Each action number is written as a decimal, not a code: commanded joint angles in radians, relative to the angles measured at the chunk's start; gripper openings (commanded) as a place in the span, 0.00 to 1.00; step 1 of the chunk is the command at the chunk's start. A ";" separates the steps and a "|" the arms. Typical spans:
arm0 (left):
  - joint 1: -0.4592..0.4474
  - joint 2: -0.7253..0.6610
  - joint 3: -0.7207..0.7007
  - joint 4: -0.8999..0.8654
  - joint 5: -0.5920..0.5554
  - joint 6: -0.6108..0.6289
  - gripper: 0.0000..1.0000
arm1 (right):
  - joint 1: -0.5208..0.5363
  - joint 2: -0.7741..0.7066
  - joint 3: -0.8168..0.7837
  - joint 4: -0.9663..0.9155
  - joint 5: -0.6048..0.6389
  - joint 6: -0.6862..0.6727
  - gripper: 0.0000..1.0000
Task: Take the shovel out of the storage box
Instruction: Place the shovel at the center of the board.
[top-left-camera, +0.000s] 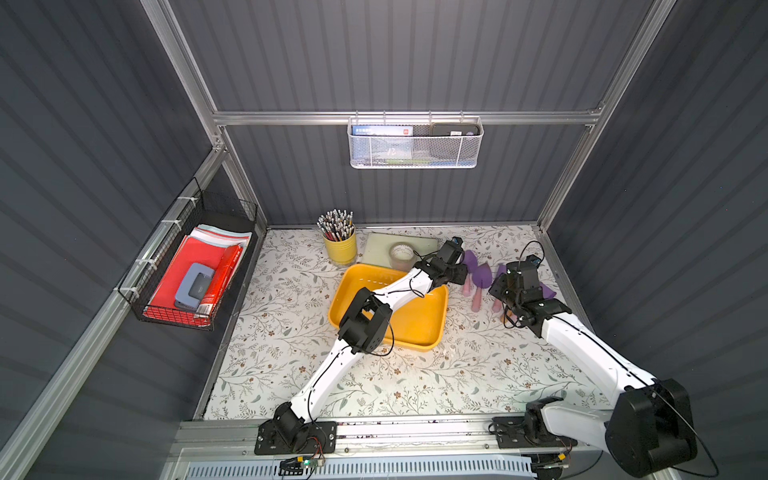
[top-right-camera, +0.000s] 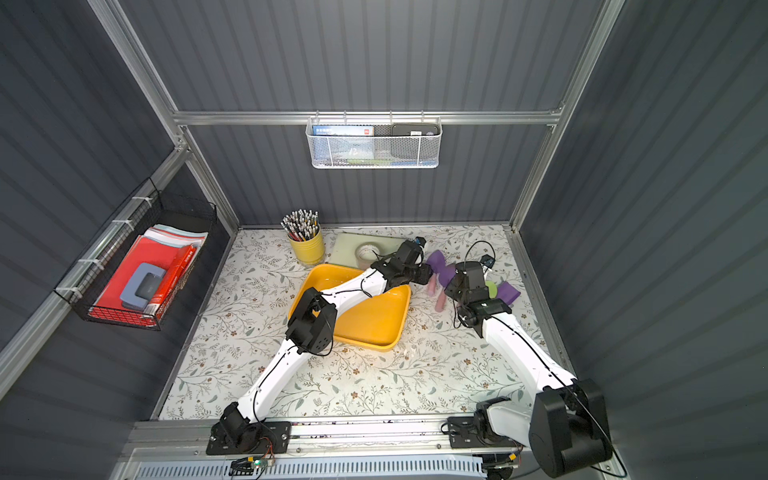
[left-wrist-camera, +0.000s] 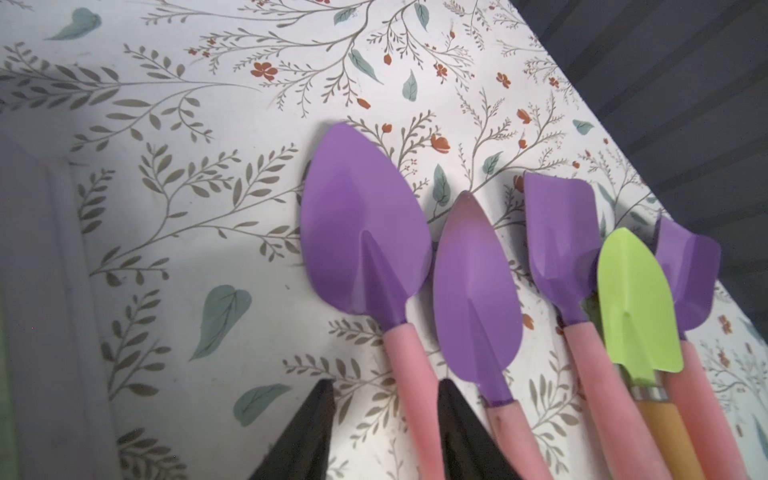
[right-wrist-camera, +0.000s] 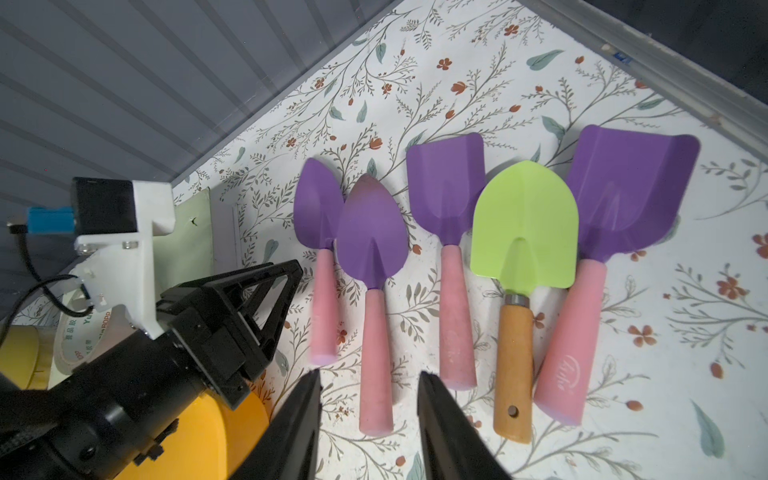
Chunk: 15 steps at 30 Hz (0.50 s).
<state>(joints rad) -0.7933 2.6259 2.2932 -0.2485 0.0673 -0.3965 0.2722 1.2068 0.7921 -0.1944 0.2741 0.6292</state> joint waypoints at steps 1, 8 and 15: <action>-0.004 0.000 -0.033 -0.011 -0.017 -0.003 0.49 | 0.002 0.016 -0.010 -0.002 0.000 0.009 0.43; -0.004 -0.121 -0.088 0.006 -0.151 0.033 0.57 | 0.001 0.054 -0.007 0.001 -0.018 0.010 0.43; -0.004 -0.519 -0.449 0.367 -0.230 0.045 0.70 | 0.002 0.051 -0.018 0.040 -0.045 0.004 0.43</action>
<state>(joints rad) -0.7929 2.3493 1.9366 -0.1188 -0.1078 -0.3702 0.2722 1.2613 0.7902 -0.1791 0.2432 0.6289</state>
